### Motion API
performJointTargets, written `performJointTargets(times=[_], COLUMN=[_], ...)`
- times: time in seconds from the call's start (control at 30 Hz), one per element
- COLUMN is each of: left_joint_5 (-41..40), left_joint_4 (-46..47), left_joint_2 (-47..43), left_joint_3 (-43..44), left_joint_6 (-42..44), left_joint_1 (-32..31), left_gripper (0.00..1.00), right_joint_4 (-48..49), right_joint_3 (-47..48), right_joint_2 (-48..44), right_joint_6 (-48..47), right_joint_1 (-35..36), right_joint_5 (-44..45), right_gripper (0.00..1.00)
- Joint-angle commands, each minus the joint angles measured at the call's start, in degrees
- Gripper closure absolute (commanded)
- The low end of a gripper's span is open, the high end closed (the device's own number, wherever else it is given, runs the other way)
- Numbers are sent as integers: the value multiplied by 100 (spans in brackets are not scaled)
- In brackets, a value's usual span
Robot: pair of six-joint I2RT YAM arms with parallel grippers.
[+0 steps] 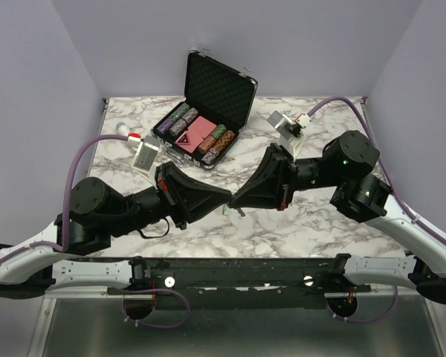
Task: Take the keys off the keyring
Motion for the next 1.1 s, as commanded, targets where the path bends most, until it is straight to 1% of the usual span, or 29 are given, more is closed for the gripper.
performJointTargets(times=[0.0, 0.17, 0.37, 0.5, 0.6, 0.73, 0.87, 1.07], left_joint_5=[106, 351, 843, 1159, 1336, 1625, 1784, 2004], left_joint_4=[-674, -1703, -2152, -2241, -2276, -2416, -2382, -2206], left_joint_2=[351, 659, 686, 695, 765, 984, 1064, 985], left_joint_3=[486, 944, 883, 831, 848, 1033, 788, 269], left_joint_6=[338, 760, 928, 989, 1033, 1121, 1104, 1025], left_joint_1=[-263, -413, -422, -422, -422, -422, -422, -422], left_gripper=[100, 100, 100, 100, 100, 100, 100, 100], right_joint_4=[-79, -580, -273, -255, -264, -737, -1396, -1634], right_joint_3=[-82, -179, -627, -724, -785, -768, -593, -628], right_joint_2=[-23, -31, -295, -322, -269, -137, 74, 100], right_joint_6=[-29, 24, 393, 498, 534, 280, 68, 7], right_joint_1=[-19, -19, -19, -19, -19, -19, -19, -19], right_joint_5=[211, 387, 334, 317, 54, -236, -430, -720], right_gripper=[99, 99, 99, 99, 99, 99, 99, 99])
